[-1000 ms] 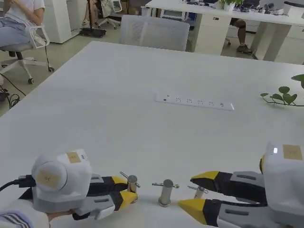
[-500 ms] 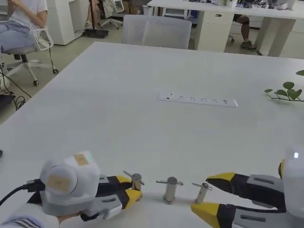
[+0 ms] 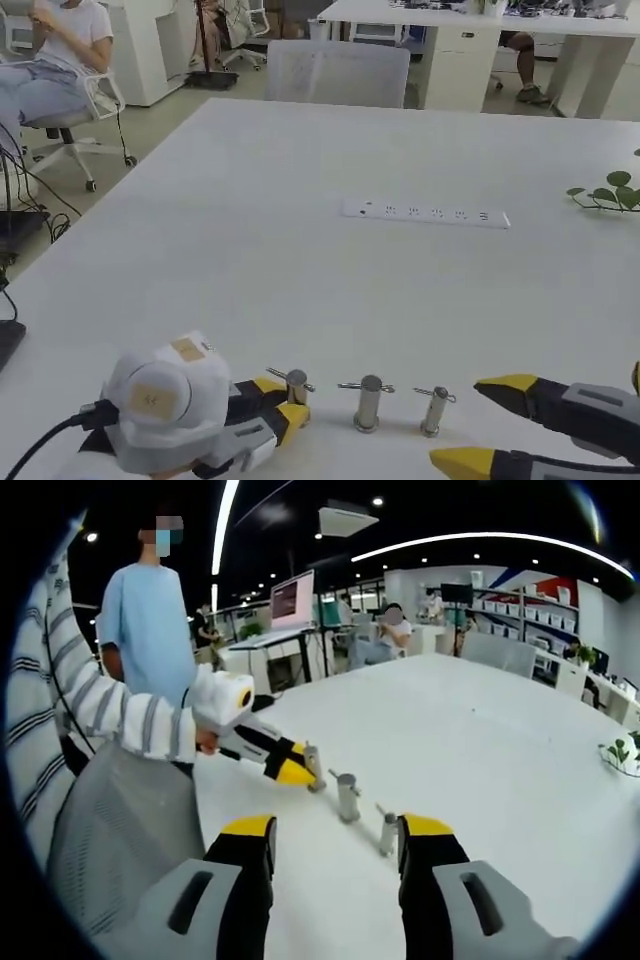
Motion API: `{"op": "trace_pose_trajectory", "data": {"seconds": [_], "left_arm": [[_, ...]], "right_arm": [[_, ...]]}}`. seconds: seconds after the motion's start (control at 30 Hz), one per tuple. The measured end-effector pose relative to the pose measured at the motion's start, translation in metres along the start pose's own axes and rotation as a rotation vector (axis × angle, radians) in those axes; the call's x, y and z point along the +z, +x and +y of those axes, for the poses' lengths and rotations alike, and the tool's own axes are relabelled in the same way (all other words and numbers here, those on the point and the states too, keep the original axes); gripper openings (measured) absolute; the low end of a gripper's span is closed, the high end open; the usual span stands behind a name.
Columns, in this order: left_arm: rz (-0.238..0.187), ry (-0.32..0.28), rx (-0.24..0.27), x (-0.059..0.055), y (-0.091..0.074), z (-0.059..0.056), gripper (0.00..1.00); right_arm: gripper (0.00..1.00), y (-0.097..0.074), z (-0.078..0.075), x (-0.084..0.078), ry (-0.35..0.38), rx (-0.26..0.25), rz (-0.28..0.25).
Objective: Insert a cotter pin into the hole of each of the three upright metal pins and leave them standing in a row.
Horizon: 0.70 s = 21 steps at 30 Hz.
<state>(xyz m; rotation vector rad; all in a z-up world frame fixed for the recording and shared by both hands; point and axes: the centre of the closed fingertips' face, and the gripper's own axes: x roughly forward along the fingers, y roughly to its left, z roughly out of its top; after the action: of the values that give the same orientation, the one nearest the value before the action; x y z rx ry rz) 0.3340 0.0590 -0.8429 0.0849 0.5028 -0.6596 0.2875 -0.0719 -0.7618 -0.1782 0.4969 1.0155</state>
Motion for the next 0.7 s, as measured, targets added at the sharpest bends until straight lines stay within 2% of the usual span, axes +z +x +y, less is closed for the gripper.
{"op": "trace_pose_trajectory", "data": {"seconds": [0.3,0.53,0.7], "left_arm": [[0.003,-0.009,0.093,-0.001,-0.001,0.0,0.11],[-0.006,-0.06,0.183,-0.001,-0.001,0.002,0.11],[-0.005,-0.071,0.224,-0.001,-0.001,0.003,0.11]], "right_arm": [[0.52,-0.008,0.001,-0.002,0.02,-0.017,-0.022],[0.52,-0.014,-0.001,-0.002,0.03,-0.029,-0.035],[0.52,-0.018,-0.004,-0.002,0.033,-0.042,-0.04]]}}
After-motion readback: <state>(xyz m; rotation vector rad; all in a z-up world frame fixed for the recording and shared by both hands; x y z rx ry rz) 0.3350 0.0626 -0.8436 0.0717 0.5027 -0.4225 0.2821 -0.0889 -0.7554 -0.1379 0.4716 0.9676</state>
